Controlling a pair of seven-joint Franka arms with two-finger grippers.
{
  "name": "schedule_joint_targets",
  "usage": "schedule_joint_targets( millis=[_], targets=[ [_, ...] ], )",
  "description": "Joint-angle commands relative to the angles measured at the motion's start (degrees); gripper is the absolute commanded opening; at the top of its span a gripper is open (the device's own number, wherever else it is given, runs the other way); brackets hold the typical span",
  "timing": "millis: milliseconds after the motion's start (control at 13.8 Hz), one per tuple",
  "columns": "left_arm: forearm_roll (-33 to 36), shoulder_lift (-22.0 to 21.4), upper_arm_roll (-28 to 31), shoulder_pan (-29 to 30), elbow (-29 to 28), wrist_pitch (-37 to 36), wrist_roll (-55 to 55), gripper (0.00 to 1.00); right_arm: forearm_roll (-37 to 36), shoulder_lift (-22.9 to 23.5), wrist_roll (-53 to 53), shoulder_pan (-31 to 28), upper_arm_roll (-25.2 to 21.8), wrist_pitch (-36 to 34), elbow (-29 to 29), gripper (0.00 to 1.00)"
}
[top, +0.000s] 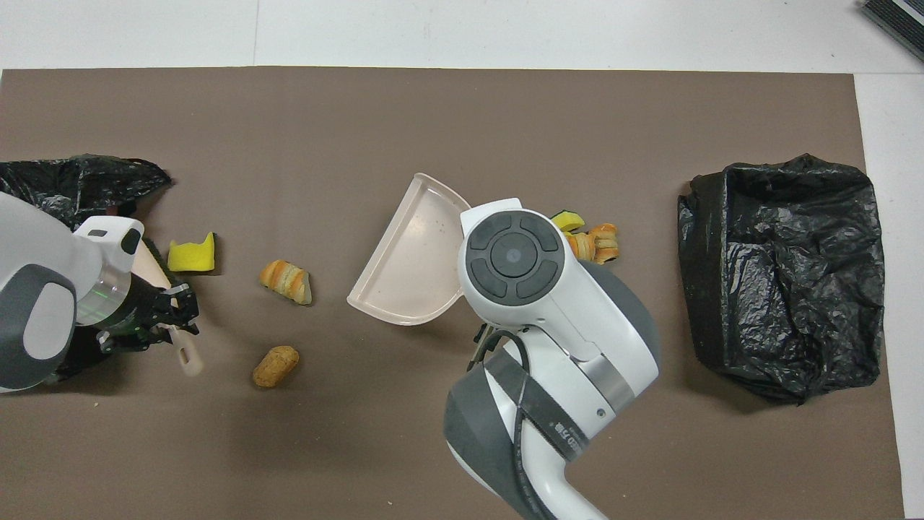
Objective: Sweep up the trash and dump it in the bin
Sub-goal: 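Sweep the snack pieces into the dustpan with the left gripper's brush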
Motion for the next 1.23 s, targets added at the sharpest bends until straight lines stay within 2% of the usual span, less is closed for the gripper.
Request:
schedule_joint_targets(
  millis=[0,578,867,1157],
  targets=[
    [3.1,-4.7,-0.7,1.2,-5.7,0.2,7.9,0.00,3.4,-3.5,-16.5,-2.8,-0.1,6.5,-9.1,0.00],
    [7.2,-9.3,-0.8,2.5,-14.4,3.7,33.4,0.00,2.6,1.4,-13.6,-0.1,-0.2,12.2,-10.5,0.00],
    [7.2,-9.9,-0.9,-1.4,-16.6,6.3,34.5,0.00,2.4,2.5,-11.6,0.2,-0.2,15.1,-10.8,0.00],
    [7.1,-9.1,-0.9,-8.5,-18.5,10.3,33.4,0.00,2.4,2.5,-9.4,0.2,-0.1,15.1,-11.0,0.00]
  ],
)
